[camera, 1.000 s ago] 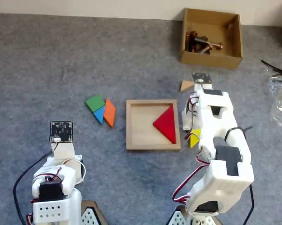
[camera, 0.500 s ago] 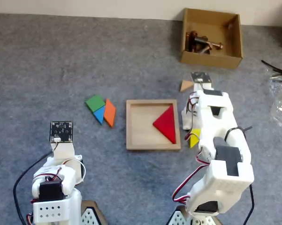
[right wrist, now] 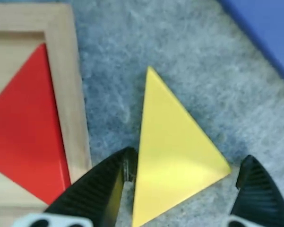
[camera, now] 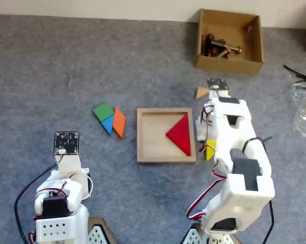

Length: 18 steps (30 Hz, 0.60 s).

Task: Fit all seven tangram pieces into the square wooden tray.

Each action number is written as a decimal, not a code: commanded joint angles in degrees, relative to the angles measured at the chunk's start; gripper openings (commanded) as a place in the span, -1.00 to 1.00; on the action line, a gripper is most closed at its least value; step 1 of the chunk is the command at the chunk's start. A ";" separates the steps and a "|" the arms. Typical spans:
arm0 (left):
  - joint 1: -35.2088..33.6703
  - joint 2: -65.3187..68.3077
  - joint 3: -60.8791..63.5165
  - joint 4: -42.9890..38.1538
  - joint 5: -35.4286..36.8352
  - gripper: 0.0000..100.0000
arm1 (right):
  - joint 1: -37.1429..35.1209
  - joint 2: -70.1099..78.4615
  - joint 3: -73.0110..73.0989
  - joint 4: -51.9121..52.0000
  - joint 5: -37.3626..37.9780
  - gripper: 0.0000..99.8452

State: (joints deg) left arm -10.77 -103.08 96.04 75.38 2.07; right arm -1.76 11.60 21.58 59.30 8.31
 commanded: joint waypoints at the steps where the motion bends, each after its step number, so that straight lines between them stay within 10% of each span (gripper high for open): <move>1: -0.48 0.40 1.19 0.44 0.09 -0.99 | -1.80 -1.71 -0.48 0.57 -0.62 -0.34; 18: -0.48 0.40 1.19 0.44 0.09 -0.99 | -1.80 -1.71 -0.31 0.48 -0.62 -0.49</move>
State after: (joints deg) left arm -10.77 -103.08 96.04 75.38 2.07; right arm -2.29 11.60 21.58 59.30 8.31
